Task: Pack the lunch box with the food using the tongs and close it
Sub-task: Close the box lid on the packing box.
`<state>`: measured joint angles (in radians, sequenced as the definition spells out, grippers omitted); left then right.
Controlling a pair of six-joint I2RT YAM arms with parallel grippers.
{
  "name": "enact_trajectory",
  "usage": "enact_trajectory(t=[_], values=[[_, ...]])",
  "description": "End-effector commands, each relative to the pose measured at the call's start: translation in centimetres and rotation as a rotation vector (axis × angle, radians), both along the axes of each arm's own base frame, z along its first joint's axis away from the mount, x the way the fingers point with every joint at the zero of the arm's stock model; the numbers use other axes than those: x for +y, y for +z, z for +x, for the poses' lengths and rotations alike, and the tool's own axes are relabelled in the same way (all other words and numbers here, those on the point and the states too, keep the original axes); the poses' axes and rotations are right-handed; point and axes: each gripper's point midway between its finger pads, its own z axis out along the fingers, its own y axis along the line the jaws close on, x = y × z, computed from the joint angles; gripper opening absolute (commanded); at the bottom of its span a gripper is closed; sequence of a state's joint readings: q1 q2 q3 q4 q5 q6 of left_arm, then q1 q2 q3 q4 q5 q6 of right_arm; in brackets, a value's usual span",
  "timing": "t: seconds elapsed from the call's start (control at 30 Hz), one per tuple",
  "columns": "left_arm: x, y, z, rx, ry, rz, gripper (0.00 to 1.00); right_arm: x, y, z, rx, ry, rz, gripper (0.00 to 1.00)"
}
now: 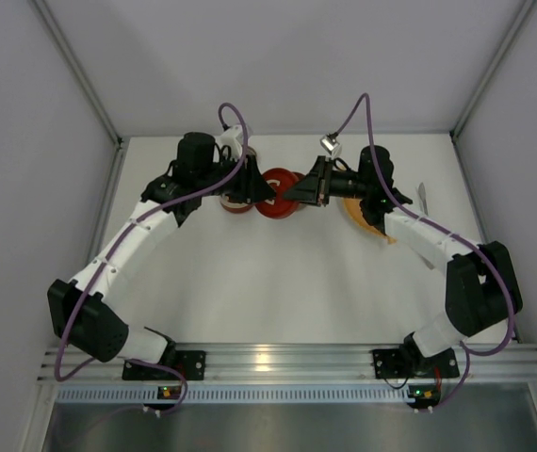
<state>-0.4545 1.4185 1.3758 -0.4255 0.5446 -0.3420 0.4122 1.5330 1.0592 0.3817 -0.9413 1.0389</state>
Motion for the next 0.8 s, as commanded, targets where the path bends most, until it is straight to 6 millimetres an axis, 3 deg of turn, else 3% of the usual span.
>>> enact_trajectory(t=[0.0,0.3,0.33,0.43,0.47,0.57,0.63,0.67,0.7,0.77], values=[[-0.4,0.6,1.1,-0.045,0.020,-0.011,0.41,0.2,2.3,-0.3,-0.122,0.021,0.043,0.00],[-0.7,0.5,1.4,-0.031,0.018,-0.013,0.15,0.6,2.4,-0.6,-0.143,0.046,0.037,0.00],[-0.6,0.5,1.3,-0.031,0.015,-0.012,0.04,0.6,1.9,-0.5,-0.120,0.050,0.020,0.04],[-0.4,0.3,1.1,-0.026,0.022,-0.002,0.00,0.4,1.5,-0.2,-0.134,0.050,-0.019,0.32],[-0.1,0.4,1.1,-0.031,0.031,0.009,0.00,-0.2,1.1,0.2,-0.112,0.033,-0.041,0.52],[1.4,0.4,1.2,-0.020,0.100,0.069,0.00,-2.1,0.0,1.6,-0.092,-0.019,-0.101,0.81],[2.7,1.1,2.0,-0.025,0.176,0.101,0.00,-3.4,0.0,2.3,-0.125,-0.053,-0.131,0.93],[3.7,0.1,2.5,0.006,0.236,0.156,0.00,-4.6,0.2,3.1,-0.160,-0.092,-0.150,0.99],[4.2,0.8,3.0,0.001,0.279,0.169,0.00,-5.3,-0.2,3.3,-0.153,-0.108,-0.176,0.99],[5.4,-0.1,3.9,0.051,0.380,0.206,0.00,-7.4,-1.0,4.5,-0.155,-0.176,-0.244,0.99]])
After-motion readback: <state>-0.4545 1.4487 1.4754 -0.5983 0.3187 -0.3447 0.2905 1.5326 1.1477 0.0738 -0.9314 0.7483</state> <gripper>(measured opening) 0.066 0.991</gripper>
